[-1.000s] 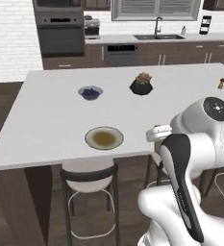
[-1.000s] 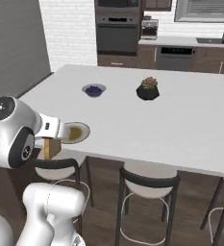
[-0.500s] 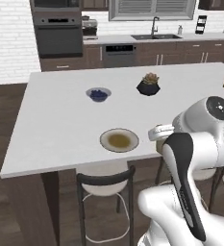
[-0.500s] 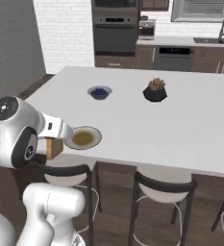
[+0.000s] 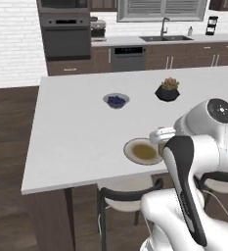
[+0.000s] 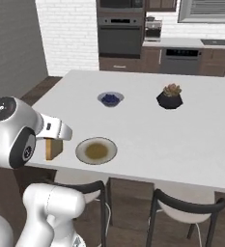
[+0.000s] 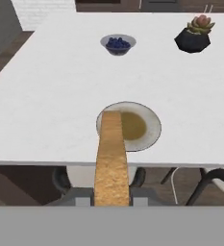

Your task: Start the toaster. Once the lever pops up, take the bread to the plate on the dining counter.

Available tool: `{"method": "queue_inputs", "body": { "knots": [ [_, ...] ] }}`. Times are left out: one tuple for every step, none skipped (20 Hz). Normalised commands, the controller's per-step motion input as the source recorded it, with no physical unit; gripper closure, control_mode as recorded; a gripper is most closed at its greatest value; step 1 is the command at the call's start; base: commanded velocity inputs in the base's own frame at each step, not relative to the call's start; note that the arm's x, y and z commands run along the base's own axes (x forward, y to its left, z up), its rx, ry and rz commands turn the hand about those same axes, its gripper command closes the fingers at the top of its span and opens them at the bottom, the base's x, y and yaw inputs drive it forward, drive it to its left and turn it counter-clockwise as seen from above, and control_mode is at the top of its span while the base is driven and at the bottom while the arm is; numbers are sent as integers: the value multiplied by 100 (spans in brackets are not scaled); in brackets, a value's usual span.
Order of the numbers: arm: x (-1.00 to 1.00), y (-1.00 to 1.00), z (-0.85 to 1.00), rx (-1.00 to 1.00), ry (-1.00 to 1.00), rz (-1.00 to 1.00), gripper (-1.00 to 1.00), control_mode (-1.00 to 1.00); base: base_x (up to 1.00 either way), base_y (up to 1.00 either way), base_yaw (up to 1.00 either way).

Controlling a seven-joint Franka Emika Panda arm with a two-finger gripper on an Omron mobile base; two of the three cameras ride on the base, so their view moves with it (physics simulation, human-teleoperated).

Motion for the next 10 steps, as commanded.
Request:
{"method": "queue_inputs", "body": {
  "knots": [
    [0, 0, 0, 0, 0, 0, 100, 100, 43, 9, -6],
    [0, 0, 0, 0, 0, 0, 100, 100, 39, 0, -13],
    [0, 0, 0, 0, 0, 0, 100, 100, 24, -6, -26],
    [0, 0, 0, 0, 0, 0, 100, 100, 22, 0, -30],
    [0, 0, 0, 0, 0, 0, 100, 100, 27, 0, -30],
    [0, 0, 0, 0, 0, 0, 100, 100, 29, 0, -29],
    [0, 0, 0, 0, 0, 0, 100, 100, 26, 0, -28],
    [0, 0, 0, 0, 0, 0, 100, 100, 26, 0, -24],
    [0, 0, 0, 0, 0, 0, 100, 100, 26, 0, -20],
    [0, 0, 0, 0, 0, 0, 100, 100, 25, 0, -18]
  ]
}}
